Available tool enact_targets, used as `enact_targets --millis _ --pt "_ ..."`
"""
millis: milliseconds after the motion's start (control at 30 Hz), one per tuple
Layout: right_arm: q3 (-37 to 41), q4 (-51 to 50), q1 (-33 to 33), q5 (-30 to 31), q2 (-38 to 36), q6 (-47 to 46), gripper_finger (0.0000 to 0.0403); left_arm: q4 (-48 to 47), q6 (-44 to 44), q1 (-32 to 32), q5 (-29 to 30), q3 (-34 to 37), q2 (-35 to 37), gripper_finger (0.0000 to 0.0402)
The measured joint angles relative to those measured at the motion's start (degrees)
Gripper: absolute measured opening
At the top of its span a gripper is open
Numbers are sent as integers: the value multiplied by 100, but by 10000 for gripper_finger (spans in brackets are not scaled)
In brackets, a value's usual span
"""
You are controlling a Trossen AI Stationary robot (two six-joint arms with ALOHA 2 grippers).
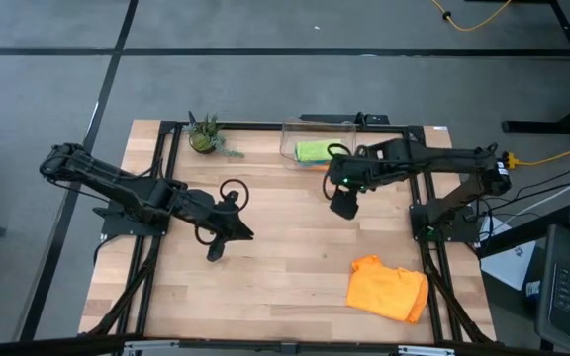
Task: Fold microfiber towels
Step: Fold the orange towel on the table
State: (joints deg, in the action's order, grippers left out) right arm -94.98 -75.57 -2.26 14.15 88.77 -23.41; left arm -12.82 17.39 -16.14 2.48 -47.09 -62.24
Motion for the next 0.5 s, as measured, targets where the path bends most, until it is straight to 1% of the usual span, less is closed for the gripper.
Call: enact_targets --millis 100,200,300,400,500 --pt "2 402 0 376 125 82 273 -2 -2 0 55 0 0 41" --pt "0 633 1 356 216 -378 273 -2 -2 0 151 0 0 41" --pt "0 778 18 238 327 -462 273 -2 -3 0 151 0 0 41" --pt "0 336 22 170 346 -577 273 -2 -4 -2 185 0 0 41" --pt "0 -156 8 79 374 -809 273 -2 -4 0 393 0 0 41"
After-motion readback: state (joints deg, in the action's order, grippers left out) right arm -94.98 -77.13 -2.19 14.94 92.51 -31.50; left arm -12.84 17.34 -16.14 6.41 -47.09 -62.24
